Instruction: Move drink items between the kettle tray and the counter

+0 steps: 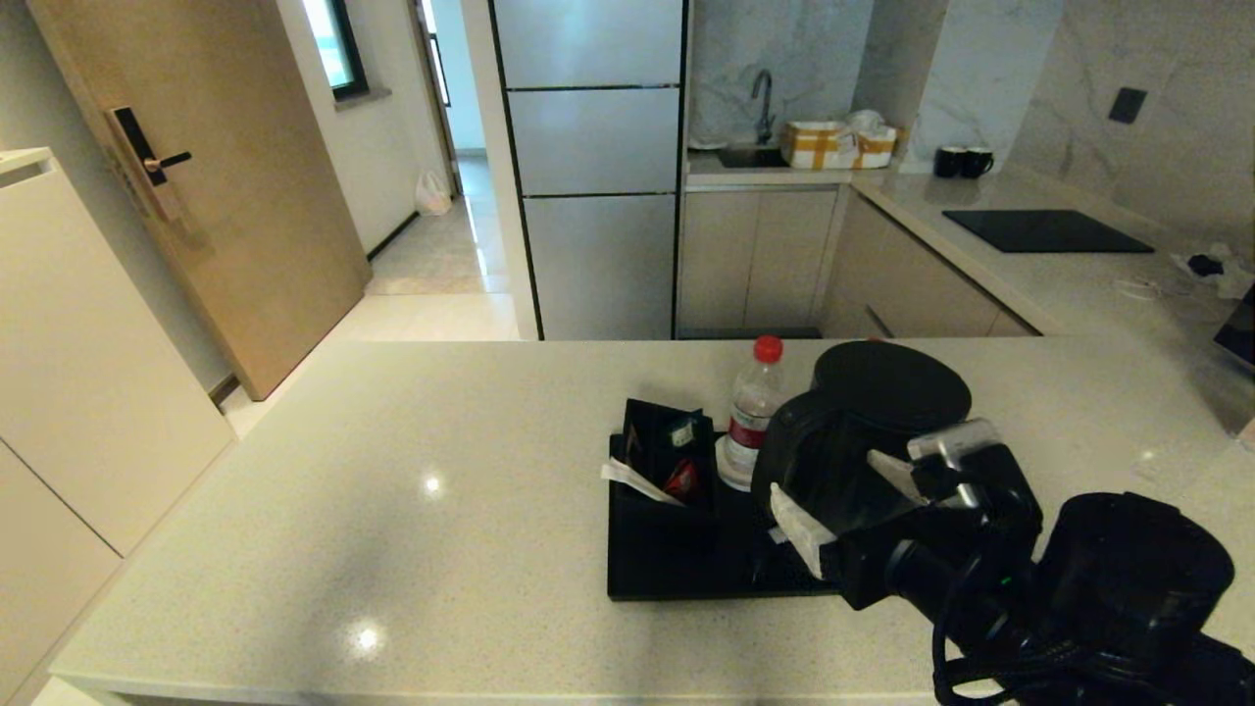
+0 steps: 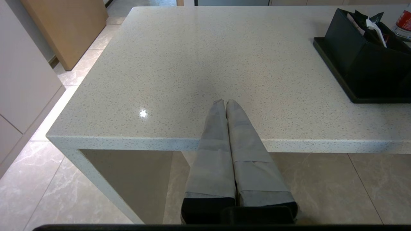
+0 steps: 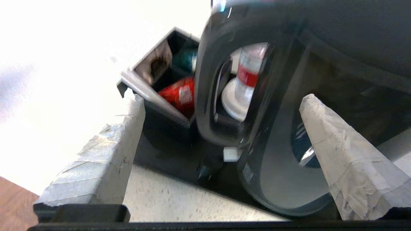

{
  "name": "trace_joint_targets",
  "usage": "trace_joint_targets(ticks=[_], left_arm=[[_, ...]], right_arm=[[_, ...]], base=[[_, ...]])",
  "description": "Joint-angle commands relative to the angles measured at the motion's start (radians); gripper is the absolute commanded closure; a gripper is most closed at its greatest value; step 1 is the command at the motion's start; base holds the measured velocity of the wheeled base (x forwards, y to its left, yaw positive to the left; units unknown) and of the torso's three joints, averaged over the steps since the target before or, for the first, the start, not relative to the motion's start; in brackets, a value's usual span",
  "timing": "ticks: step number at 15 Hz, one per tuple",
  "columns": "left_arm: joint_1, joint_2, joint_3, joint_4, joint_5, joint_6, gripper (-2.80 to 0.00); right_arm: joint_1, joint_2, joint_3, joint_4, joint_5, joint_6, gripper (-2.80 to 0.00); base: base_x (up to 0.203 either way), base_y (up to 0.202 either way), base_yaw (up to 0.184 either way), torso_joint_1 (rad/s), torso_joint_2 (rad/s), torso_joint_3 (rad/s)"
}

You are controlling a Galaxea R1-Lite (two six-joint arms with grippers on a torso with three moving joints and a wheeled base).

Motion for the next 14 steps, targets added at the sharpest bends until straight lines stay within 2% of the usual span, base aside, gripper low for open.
trace_joint_targets(ticks=[1,3,6,7,9,12,14], left_arm=[[0.0,0.0,0.0,0.0,0.0,0.0,0.0],[0.0,0.0,0.0,0.0,0.0,0.0,0.0],[0.0,0.0,0.0,0.0,0.0,0.0,0.0],[0.0,0.0,0.0,0.0,0.0,0.0,0.0],[0.0,0.0,0.0,0.0,0.0,0.0,0.0],[0.0,0.0,0.0,0.0,0.0,0.0,0.0],[0.0,0.0,0.0,0.0,0.0,0.0,0.0]], right_arm=[[-0.001,-0.104,-0.015,0.053,-0.001,-0.002,0.0],[0.014,-0.174,-0.035,0.152,-0.001,0.0,0.0],[0.016,-0.203,-0.072,0.185,-0.021,-0.004,0.0],[0.007,-0.22,-0.095,0.199,-0.061,-0.007,0.0],[-0.005,-0.27,-0.155,0.288,-0.218,-0.008,0.0],[-0.025,-0.419,-0.203,0.488,-0.255,-0.041,0.0],[-0.029,-0.56,-0.246,0.672,-0.331,-0.055,0.0]], base=[[0.0,0.0,0.0,0.0,0.0,0.0],[0.0,0.0,0.0,0.0,0.0,0.0],[0.0,0.0,0.0,0.0,0.0,0.0],[0.0,0.0,0.0,0.0,0.0,0.0],[0.0,0.0,0.0,0.0,0.0,0.0],[0.0,0.0,0.0,0.0,0.0,0.0],[0.0,0.0,0.0,0.0,0.0,0.0]])
